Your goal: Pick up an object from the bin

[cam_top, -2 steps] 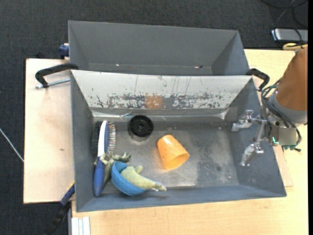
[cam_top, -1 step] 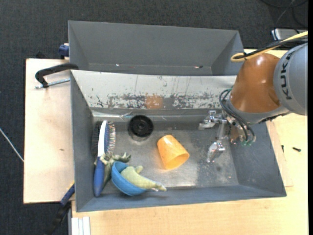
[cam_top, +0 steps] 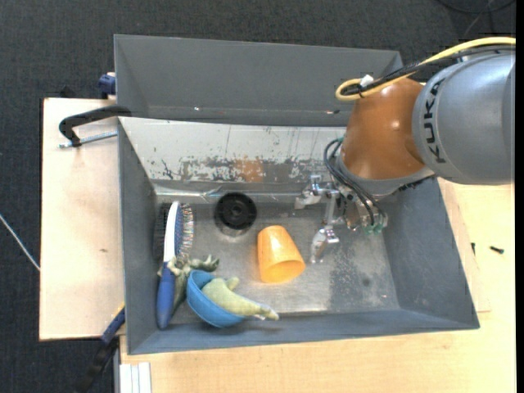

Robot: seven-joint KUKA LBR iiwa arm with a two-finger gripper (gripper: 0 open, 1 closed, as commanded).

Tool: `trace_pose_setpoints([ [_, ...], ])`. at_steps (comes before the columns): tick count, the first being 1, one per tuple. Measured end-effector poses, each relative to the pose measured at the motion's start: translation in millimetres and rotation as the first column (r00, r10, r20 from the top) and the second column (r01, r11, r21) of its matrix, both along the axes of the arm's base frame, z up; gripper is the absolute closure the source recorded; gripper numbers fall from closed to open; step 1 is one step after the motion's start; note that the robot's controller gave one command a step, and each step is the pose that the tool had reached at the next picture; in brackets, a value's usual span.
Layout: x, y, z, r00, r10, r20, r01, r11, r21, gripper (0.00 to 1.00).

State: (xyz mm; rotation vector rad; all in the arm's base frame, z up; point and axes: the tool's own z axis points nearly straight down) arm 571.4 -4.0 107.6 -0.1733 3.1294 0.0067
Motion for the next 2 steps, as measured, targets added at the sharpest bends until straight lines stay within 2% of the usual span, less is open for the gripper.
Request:
trace_pose_setpoints([
  [1,2.7,102.5,-33.9,0.994,-0.106,0.002,0.106,0.994,-0.007,0.0],
  [2,4.7,102.1,-31.1,0.994,-0.106,0.008,0.106,0.994,-0.002,1.0],
])
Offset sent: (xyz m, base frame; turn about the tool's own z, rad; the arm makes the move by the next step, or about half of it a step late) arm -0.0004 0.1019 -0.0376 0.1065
